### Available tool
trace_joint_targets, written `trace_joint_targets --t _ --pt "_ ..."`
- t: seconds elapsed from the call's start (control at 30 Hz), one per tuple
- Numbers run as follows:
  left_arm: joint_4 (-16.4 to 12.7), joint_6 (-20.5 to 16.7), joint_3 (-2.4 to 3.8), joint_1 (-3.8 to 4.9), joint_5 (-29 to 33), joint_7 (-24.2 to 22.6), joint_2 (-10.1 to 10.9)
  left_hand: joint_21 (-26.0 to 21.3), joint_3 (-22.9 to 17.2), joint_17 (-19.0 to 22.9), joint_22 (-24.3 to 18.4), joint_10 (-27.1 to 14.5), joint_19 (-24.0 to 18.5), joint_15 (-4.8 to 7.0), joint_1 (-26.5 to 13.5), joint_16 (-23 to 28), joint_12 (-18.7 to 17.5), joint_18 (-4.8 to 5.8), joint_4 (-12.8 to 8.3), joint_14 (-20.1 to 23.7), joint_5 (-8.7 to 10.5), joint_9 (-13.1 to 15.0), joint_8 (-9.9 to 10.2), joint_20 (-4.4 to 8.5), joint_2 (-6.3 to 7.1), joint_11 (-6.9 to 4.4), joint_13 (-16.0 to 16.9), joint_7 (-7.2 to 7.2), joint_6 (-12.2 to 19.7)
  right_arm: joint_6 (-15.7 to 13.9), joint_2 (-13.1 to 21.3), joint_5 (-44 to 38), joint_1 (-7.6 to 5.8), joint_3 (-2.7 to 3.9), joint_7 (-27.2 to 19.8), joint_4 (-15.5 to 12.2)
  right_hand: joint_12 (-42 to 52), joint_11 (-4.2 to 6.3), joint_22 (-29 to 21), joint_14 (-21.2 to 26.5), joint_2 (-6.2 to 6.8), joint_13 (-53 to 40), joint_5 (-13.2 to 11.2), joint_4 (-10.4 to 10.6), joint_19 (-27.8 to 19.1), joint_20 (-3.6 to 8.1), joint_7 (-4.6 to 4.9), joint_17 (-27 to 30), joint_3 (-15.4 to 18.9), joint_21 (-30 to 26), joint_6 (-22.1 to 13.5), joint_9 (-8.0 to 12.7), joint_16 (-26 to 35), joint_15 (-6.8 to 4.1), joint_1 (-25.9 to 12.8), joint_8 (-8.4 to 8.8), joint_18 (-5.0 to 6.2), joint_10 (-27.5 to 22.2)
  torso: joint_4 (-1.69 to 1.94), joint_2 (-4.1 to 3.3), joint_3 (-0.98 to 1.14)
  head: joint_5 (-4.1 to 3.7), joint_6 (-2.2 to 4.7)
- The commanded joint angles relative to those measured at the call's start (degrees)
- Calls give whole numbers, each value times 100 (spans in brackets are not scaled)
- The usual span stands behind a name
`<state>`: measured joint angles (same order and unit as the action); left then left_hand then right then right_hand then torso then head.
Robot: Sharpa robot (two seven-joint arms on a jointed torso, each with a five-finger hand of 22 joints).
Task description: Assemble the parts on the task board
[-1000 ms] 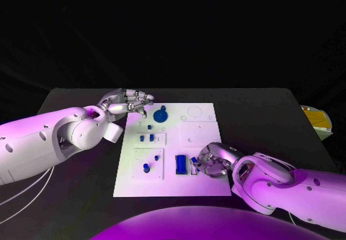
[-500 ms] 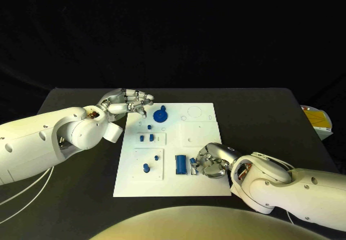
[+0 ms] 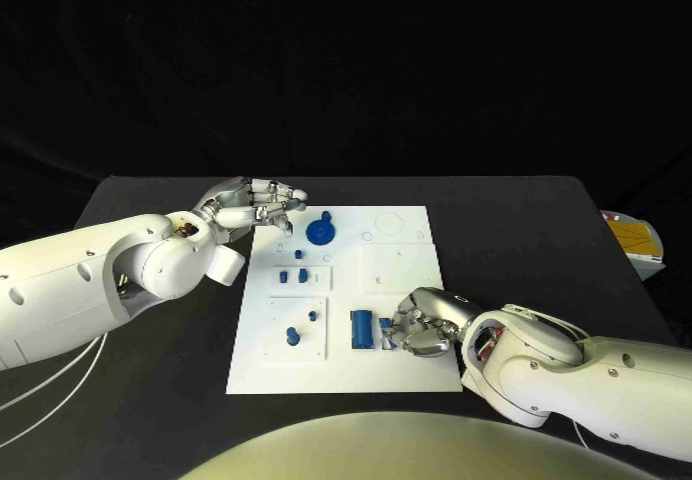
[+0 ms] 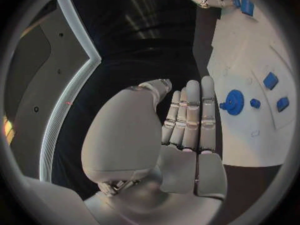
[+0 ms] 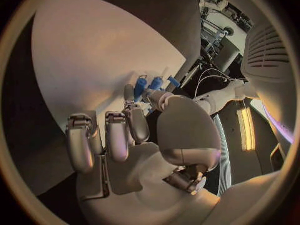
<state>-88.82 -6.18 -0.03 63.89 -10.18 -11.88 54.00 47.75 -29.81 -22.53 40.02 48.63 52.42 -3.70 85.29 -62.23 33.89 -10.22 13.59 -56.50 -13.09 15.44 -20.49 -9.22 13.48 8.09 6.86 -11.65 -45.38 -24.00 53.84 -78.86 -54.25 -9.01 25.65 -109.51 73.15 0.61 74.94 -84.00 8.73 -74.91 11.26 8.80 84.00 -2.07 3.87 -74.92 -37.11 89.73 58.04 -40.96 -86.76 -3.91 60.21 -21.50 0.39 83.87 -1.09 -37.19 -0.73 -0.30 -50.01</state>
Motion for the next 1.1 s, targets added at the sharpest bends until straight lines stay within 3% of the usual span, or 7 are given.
trace_joint_targets --t 0.03,0.4,0.47,0.57,0.67,0.93,1.1 --pt "-9 88 3 2 15 -21 -9 24 -3 5 5 -38 10 -26 -5 25 -5 -31 -16 2 -11 9 14 -6 -17 19 -5 -45 23 200 -7 34 30 -24 -28 -2 49 36 1506 -457 5 -479 34 80 600 27 -59 -796 108 27 126 12 3 -59 -84 19 -39 6 -4 1 1 -1 1" --pt "4 87 3 2 14 -18 -16 25 -5 6 7 -39 8 -27 -13 25 -5 -31 -14 3 -11 10 14 -7 -19 20 -7 -46 24 66 2 3 30 -24 -72 -15 67 42 1506 -456 81 -501 174 466 600 39 -66 -795 616 27 188 42 5 -66 -246 32 -39 13 2 -2 2 -9 1" --pt "5 88 3 2 14 -16 -17 25 -5 6 7 -39 8 -27 -13 25 -5 -31 -14 3 -11 10 14 -7 -19 20 -7 -46 24 46 3 -1 30 -24 -77 -18 75 54 1506 -455 104 -513 595 636 600 48 -82 -794 914 27 218 49 6 -77 -207 32 -39 18 0 -2 3 -11 1" --pt "7 91 3 1 13 -12 -19 25 -5 6 7 -39 8 -27 -13 25 -5 -31 -14 3 -11 10 14 -7 -19 20 -7 -46 24 9 10 -13 30 -23 -80 -15 61 54 1506 -454 115 -508 671 734 600 50 -80 -787 1067 27 222 51 10 -78 -207 33 -39 13 2 -3 2 -13 1" --pt "8 92 3 1 13 -9 -19 25 -5 6 7 -39 8 -27 -13 25 -5 -31 -14 3 -11 10 14 -7 -19 20 -7 -46 24 -8 17 -22 30 -23 -77 -8 49 53 1506 -454 115 -502 669 763 600 50 -79 -788 1124 27 222 53 11 -78 -214 34 -39 8 0 1 1 -15 1" --pt "13 97 3 1 11 -2 -22 25 -5 6 7 -39 8 -27 -13 25 -5 -31 -14 3 -11 10 14 -7 -19 20 -7 -46 24 -37 52 -48 30 -23 -74 17 51 59 1506 -456 23 -510 270 789 600 51 -89 -797 1451 27 227 69 8 -81 -244 43 -39 12 -1 0 2 -25 1" --pt "16 101 3 1 10 0 -25 25 -8 7 9 -41 7 -28 -20 26 -5 -30 -11 3 -13 10 14 -8 -23 22 -9 -48 26 -57 61 -66 30 -23 -72 34 57 62 1506 -456 -6 -515 227 783 600 52 -95 -798 1472 27 236 68 8 -83 -220 38 -39 15 1 1 1 -27 1"
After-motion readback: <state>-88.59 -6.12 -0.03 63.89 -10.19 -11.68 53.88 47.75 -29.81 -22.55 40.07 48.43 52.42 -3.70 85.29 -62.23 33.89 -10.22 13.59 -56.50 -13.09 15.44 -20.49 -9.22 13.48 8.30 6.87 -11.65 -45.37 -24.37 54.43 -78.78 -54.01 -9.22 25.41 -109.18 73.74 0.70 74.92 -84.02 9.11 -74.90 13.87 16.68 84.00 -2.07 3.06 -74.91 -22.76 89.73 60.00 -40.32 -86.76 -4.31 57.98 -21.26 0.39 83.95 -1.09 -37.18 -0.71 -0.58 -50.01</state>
